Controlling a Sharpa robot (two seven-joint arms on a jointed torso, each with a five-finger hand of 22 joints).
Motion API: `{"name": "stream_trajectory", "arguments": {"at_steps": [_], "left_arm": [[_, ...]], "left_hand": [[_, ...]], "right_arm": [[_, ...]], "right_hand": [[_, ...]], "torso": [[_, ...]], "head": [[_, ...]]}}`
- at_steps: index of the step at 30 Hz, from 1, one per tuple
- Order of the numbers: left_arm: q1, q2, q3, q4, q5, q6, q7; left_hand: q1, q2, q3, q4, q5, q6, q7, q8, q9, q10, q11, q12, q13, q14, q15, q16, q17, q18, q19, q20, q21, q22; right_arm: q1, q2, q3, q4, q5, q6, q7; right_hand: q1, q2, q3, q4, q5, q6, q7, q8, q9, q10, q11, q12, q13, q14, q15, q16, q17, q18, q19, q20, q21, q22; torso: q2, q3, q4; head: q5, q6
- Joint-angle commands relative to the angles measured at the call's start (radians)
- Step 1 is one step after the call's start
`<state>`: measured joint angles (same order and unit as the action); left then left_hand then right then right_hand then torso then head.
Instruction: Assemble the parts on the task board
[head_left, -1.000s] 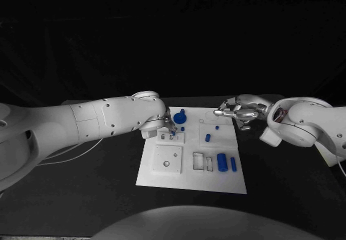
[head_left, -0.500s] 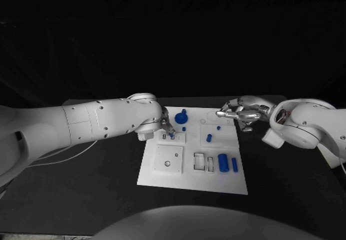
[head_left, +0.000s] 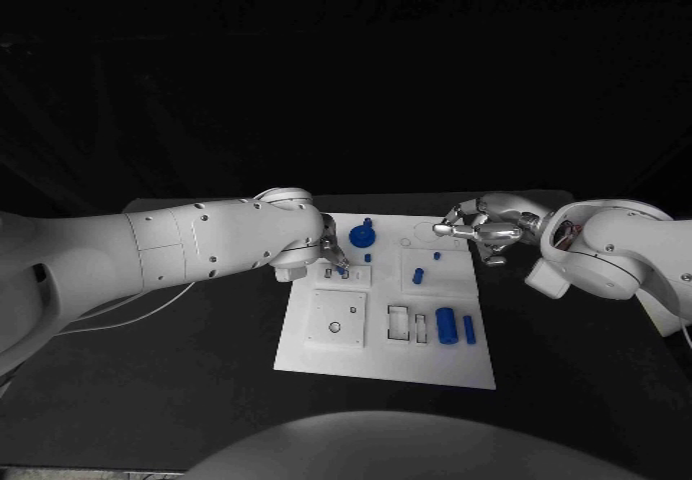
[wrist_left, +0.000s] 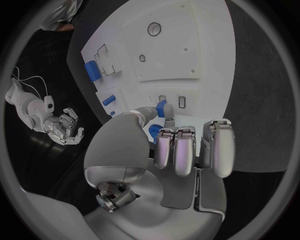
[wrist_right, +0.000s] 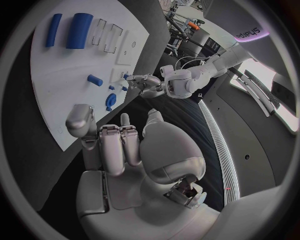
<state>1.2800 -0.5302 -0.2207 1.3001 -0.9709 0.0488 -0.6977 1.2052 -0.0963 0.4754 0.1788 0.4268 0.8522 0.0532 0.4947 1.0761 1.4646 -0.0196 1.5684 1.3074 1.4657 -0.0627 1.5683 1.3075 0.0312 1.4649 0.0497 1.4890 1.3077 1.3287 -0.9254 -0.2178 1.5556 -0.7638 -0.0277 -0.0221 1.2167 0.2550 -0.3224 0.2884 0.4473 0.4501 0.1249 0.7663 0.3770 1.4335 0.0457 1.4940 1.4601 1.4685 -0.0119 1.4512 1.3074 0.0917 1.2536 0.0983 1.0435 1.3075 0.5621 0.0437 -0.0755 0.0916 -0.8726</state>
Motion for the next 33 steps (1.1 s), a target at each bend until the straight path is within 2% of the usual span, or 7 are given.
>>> {"name": "stream_trajectory", "arguments": {"at_steps": [1, 33], "left_arm": [[-0.005, 0.003, 0.000, 0.000, -0.014, -0.012, 0.008], [-0.027, 0.008, 0.000, -0.003, -0.010, -0.043, 0.052]], "left_hand": [[-0.003, 0.007, 0.019, -0.014, -0.007, 0.005, -0.011, -0.006, 0.001, 0.106, -0.006, 0.002, 0.263, 0.105, -0.008, 0.002, 0.263, 0.006, 0.006, -0.008, -0.005, 0.135], [-0.010, 0.010, 0.025, -0.016, -0.024, 0.003, -0.009, -0.011, 0.001, 0.106, -0.004, 0.002, 0.263, 0.105, -0.006, 0.002, 0.263, 0.007, 0.000, -0.006, -0.011, 0.129]], "right_arm": [[-0.001, -0.001, 0.000, 0.001, -0.003, 0.017, 0.000], [-0.004, -0.003, 0.000, -0.004, -0.003, 0.015, -0.001]], "right_hand": [[0.011, -0.002, 0.003, -0.004, -0.004, 0.004, 0.000, 0.001, 0.000, -0.001, -0.005, -0.004, -0.023, -0.006, 0.001, -0.003, 0.133, 0.020, -0.007, 0.003, -0.006, 0.114], [0.013, -0.002, 0.003, -0.002, -0.004, 0.004, 0.000, -0.001, 0.000, -0.010, -0.005, -0.010, -0.031, -0.016, 0.001, -0.015, 0.122, 0.023, -0.016, 0.003, -0.021, 0.111]], "torso": [[0.000, 0.0011, 0.0001], [-0.001, 0.0006, -0.0006]], "head": [[-0.002, 0.000], [-0.005, 0.000]]}}
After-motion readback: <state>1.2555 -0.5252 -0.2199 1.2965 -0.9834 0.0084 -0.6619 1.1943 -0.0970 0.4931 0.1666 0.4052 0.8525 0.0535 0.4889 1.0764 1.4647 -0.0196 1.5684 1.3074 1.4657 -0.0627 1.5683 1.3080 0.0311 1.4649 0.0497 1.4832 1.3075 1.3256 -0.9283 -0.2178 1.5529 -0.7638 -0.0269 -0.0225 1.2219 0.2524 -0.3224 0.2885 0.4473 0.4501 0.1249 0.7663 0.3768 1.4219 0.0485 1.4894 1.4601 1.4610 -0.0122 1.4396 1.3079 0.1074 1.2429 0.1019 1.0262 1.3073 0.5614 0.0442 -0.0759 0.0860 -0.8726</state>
